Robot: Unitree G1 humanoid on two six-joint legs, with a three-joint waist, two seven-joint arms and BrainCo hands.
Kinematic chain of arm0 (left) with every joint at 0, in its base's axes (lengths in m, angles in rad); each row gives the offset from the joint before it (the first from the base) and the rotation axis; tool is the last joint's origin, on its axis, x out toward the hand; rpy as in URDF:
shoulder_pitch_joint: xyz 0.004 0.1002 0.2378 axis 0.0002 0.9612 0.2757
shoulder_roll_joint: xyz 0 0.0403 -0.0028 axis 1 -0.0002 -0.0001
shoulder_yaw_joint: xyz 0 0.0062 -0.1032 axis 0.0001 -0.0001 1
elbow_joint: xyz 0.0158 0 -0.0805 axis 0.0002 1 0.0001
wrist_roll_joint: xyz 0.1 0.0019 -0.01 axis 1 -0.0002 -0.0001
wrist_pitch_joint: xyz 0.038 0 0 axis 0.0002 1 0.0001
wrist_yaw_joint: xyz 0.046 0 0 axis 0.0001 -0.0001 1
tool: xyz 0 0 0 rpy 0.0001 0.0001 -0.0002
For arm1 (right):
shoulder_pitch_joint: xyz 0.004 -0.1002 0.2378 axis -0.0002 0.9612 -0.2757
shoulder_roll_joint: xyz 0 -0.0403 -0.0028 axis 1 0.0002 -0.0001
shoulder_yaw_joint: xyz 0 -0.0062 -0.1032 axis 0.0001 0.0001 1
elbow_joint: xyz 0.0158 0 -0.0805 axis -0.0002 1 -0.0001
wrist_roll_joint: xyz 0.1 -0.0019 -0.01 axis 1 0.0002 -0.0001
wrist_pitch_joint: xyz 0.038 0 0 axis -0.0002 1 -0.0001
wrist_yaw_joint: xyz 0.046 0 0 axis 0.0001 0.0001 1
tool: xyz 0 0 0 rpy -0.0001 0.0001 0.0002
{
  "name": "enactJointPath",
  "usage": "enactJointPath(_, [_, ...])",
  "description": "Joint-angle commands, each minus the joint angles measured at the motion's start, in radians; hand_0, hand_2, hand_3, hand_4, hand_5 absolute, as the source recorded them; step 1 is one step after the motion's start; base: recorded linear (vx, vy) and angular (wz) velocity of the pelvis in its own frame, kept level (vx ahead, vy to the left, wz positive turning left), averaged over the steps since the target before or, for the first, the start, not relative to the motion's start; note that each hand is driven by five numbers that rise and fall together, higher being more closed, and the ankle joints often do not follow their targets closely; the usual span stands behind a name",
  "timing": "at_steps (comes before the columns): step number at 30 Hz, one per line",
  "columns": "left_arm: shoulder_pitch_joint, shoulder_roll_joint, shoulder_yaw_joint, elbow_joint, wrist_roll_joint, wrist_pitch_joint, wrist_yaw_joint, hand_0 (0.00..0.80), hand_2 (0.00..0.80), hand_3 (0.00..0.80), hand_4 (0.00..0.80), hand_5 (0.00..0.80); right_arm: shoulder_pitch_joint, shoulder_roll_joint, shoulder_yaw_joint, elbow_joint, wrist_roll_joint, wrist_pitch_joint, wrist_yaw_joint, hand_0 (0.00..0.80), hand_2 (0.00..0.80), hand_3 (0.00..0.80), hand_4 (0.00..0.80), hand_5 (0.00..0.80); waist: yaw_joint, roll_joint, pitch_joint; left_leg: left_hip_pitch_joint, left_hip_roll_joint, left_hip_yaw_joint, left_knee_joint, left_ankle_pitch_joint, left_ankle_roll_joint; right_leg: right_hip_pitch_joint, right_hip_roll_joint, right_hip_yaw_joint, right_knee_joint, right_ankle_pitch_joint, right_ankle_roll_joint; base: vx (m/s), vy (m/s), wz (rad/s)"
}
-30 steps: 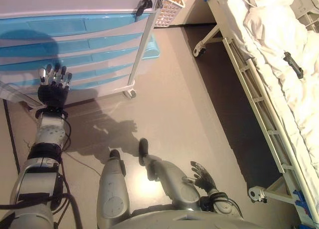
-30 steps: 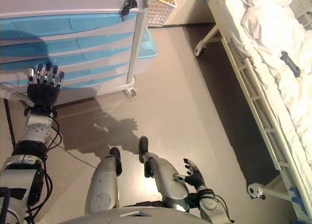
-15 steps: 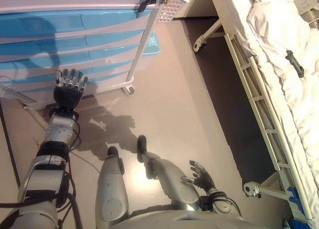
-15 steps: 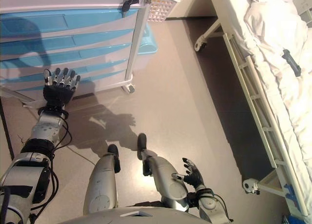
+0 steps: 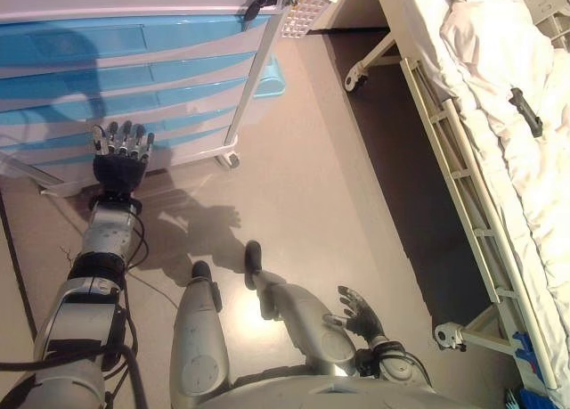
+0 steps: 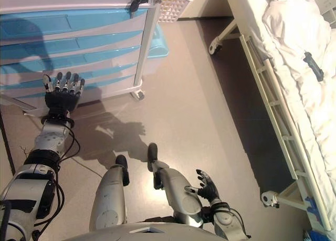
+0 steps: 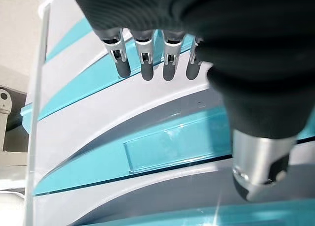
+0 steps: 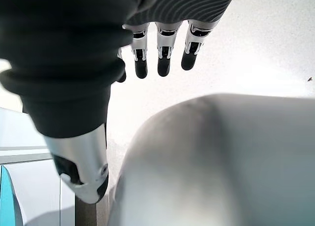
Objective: Open the drawer and pick up the medicine
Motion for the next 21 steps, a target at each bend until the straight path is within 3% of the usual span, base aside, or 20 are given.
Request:
enactJointPath(1, [-0.086,0.080,0.010,-0.039,-0.087,-0.053,-0.067,0.000,0.000,0.000,0.000,0.000,-0.009,0.001,0.058,-0.094,0.043,-0.011,-0.001,0.000,0.000,0.000,0.000,0.000,0.014,-0.043,0.021,-0.027,-0.014,-0.022,-0.069,0.065,-0.014,0.032,-0.028,0.040,0.037,0.021,0.041,0.000,0.000,0.00])
enactJointPath(14, [-0.205,0.153,-0.003,-0.082,-0.212,-0.098,-0.200,0.000,0.000,0.000,0.000,0.000,0.012,-0.005,0.076,-0.038,0.030,-0.030,0.042,0.000,0.000,0.000,0.000,0.000,0.007,-0.055,0.004,-0.027,-0.011,-0.029,-0.043,0.054,-0.013,0.035,-0.028,0.039,0.049,0.019,0.044,0.037,0.007,0.00])
enactJointPath(21, [-0.222,0.167,-0.022,-0.173,-0.184,-0.065,-0.253,0.000,0.000,0.000,0.000,0.000,0.040,-0.002,0.074,-0.016,0.011,-0.028,0.062,0.000,0.000,0.000,0.000,0.000,0.009,-0.054,-0.004,-0.003,-0.013,-0.033,-0.038,0.052,-0.014,0.047,-0.031,0.033,0.061,0.019,0.049,0.073,0.003,0.01])
